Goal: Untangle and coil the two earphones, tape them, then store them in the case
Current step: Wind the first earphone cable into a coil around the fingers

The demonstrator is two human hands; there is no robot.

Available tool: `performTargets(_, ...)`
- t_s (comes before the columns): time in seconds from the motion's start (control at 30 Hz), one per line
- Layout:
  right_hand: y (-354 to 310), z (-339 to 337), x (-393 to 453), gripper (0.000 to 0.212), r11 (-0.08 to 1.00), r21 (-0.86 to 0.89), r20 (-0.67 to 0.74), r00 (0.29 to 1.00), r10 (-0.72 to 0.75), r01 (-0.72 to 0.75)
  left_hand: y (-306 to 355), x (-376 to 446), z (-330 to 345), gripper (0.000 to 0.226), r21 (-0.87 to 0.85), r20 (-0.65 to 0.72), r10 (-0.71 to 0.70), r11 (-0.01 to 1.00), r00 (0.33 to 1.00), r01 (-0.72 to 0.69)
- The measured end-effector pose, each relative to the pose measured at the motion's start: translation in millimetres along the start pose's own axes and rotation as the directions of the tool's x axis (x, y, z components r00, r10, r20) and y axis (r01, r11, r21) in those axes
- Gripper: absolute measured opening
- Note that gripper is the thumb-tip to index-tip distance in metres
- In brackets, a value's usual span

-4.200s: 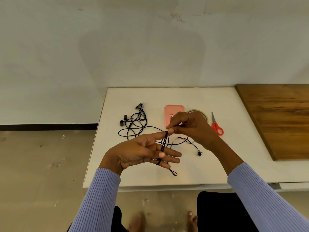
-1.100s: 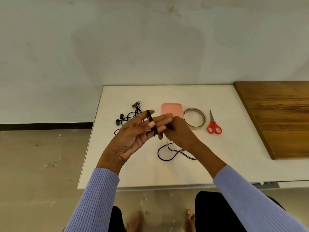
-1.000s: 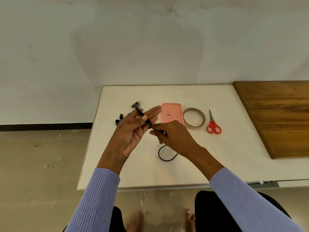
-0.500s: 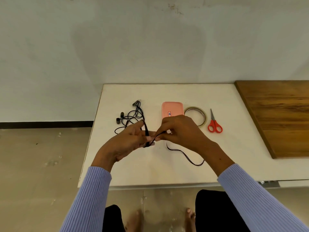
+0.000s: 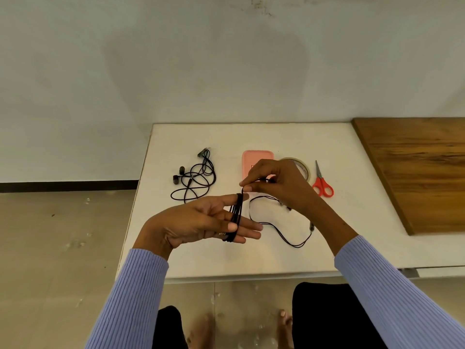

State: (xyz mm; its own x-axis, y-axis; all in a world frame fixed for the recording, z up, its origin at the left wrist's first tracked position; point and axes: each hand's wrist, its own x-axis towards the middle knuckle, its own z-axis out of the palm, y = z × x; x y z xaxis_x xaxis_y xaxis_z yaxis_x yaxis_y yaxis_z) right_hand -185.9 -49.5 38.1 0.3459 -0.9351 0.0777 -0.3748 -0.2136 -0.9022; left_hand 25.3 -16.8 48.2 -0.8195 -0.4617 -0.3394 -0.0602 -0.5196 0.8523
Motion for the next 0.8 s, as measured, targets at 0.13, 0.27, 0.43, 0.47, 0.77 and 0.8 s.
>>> performTargets(0.13,-3,0,0,0.012,0.999,0.035,-0.016,0.999,0.029,-0.028,5,-2,1,0.057,-0.046,0.078,0.116,0.993,0.990,-0.113)
performTargets(0.27,-10,12,-2,0.033,0.964,0.261,-0.079,0.994,0.071,-0.048,12,2,9,0.051,-0.278,-0.085,0.319,0.902,0.944,-0.330)
performTargets(0.43,-16,35,-1,0.037,0.973,0.105,-0.025,0.977,0.210,-0.206,15,21,8,0.038,-0.388,-0.421,0.378,0.747,0.824,-0.540)
performTargets(0.47,-15,40,-1,0.033,0.983,0.007,-0.010,0.983,0.181,-0.181,14,24,5,0.034,-0.366,-0.461,0.369,0.749,0.807,-0.552)
performTargets(0.77,-10,45,-9,0.021,0.877,-0.480,0.123,0.991,0.054,0.012,1,30,-8,0.040,0.055,-0.724,0.187,0.975,0.664,-0.215)
performTargets(0.8,-10,41,-9,0.020,0.854,-0.520,0.135,0.990,0.040,0.036,0,29,-8,0.037,0.083,-0.710,0.150,0.988,0.688,-0.131)
